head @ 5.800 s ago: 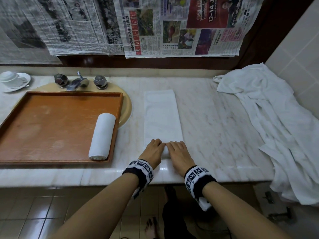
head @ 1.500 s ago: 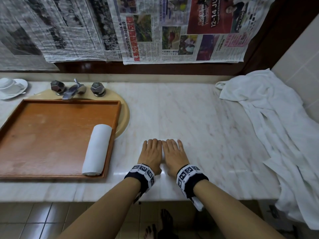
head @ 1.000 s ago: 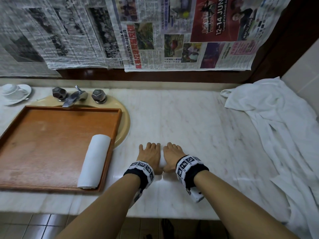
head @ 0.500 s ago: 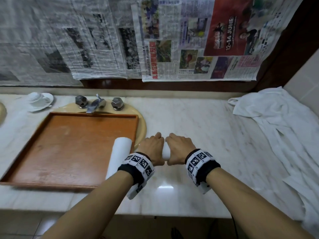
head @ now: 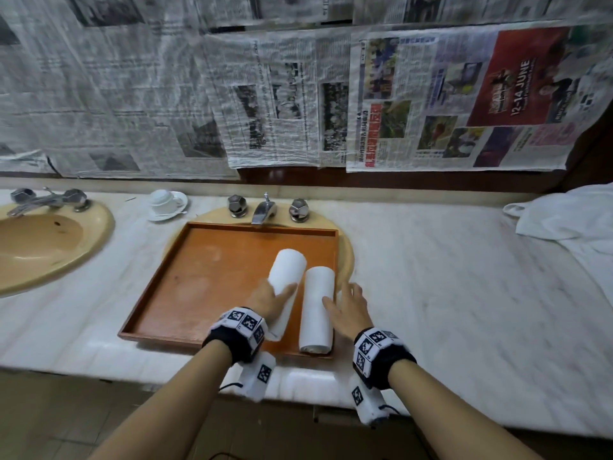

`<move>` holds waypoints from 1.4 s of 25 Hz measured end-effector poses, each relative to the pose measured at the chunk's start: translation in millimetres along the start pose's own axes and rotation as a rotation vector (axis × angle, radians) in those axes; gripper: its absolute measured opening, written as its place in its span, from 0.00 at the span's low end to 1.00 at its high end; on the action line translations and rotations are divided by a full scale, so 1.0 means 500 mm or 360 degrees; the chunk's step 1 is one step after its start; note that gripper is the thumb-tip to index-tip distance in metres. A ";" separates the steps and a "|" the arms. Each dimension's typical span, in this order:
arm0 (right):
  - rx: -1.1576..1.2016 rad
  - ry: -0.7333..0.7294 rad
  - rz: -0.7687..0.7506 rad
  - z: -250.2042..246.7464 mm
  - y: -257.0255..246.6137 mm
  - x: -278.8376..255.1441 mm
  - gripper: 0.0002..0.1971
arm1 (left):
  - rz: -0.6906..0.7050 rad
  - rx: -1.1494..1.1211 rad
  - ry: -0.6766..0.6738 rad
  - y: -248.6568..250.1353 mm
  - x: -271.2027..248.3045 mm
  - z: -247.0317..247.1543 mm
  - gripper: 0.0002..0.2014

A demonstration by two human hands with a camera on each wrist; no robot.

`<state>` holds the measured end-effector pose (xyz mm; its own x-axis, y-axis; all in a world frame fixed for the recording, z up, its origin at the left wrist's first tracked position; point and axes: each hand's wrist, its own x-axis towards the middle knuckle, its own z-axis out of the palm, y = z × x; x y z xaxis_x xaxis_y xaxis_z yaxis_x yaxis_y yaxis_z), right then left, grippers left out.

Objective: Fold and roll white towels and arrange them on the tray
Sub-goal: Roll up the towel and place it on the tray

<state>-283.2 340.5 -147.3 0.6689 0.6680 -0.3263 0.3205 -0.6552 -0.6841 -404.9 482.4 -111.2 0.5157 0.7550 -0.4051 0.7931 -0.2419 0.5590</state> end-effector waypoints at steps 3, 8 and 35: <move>0.0276 -0.0166 0.0084 0.052 0.006 -0.003 0.38 | -0.0056 -0.0204 -0.0121 -0.026 0.012 0.037 0.30; 0.0292 -0.0242 0.0133 0.047 -0.007 -0.011 0.35 | -0.0114 -0.0422 -0.0248 -0.039 0.043 0.057 0.27; 0.0185 -0.0261 0.0273 0.047 -0.016 0.004 0.33 | -0.0066 -0.0053 -0.0167 -0.077 0.077 0.075 0.45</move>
<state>-300.2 355.3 -157.8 0.5863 0.6052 -0.5386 0.1266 -0.7251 -0.6769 -403.4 497.9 -175.5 0.5150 0.6956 -0.5009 0.8043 -0.1900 0.5630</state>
